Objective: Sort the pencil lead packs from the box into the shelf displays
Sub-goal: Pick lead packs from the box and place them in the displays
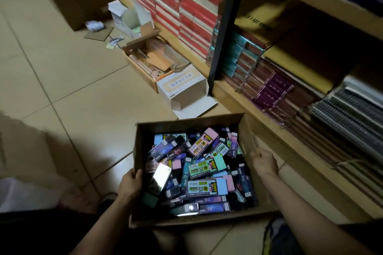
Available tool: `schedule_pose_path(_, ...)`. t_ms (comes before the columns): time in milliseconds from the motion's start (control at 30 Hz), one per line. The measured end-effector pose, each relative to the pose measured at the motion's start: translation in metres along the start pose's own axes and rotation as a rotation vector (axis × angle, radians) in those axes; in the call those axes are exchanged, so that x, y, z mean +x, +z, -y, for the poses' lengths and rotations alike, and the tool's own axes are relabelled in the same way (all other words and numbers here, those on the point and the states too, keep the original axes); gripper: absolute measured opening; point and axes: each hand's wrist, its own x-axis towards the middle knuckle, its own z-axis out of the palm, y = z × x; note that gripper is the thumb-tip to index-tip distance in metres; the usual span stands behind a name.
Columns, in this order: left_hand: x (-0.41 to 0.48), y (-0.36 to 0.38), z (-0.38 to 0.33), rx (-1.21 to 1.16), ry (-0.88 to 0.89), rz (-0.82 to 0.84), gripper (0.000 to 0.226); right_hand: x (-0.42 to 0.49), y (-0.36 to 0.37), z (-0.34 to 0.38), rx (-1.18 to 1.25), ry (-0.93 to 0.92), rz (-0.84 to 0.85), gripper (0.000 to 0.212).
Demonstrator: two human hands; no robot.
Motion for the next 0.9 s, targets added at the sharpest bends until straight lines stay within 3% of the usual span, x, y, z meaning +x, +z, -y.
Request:
schedule_pose_path(167,-0.014,0.003,0.014,-0.077,-0.062,0.053,0.027,-0.006,0.0,-0.006,0.086,-0.008,0.148,0.022)
schedule_pose_path(233,-0.021,0.003,0.0,0.028,-0.057,-0.043,0.03,-0.01,-0.003,-0.004,0.083,0.02,0.24,0.029)
schedule_pose_path(300,-0.031,0.007,-0.021,0.224,0.069,-0.249,0.035,-0.018,-0.009,0.003,0.004,-0.035,0.271,0.037)
schedule_pose_path(367,-0.041,0.011,-0.044,0.298,0.322,-0.338,0.043,-0.025,-0.018,0.011,-0.192,-0.233,0.144,0.044)
schedule_pose_path(467,-0.044,0.02,-0.068,0.174,0.42,-0.045,0.037,-0.042,-0.03,0.029,-0.323,-0.494,0.09,0.04)
schedule_pose_path(533,-0.046,0.027,-0.065,0.091,0.394,0.185,0.036,-0.051,-0.028,0.036,-0.256,-0.475,0.271,0.031)
schedule_pose_path(600,-0.052,0.035,-0.054,0.082,0.371,0.307,0.036,-0.057,-0.017,0.033,-0.229,-0.407,0.447,0.026)
schedule_pose_path(767,-0.056,0.057,-0.03,0.182,0.305,0.391,0.036,-0.059,0.027,-0.02,-0.251,-0.191,0.538,0.03)
schedule_pose_path(900,-0.049,0.074,-0.046,0.249,0.451,0.321,0.053,-0.051,0.048,-0.049,-0.225,-0.102,0.5,0.037)
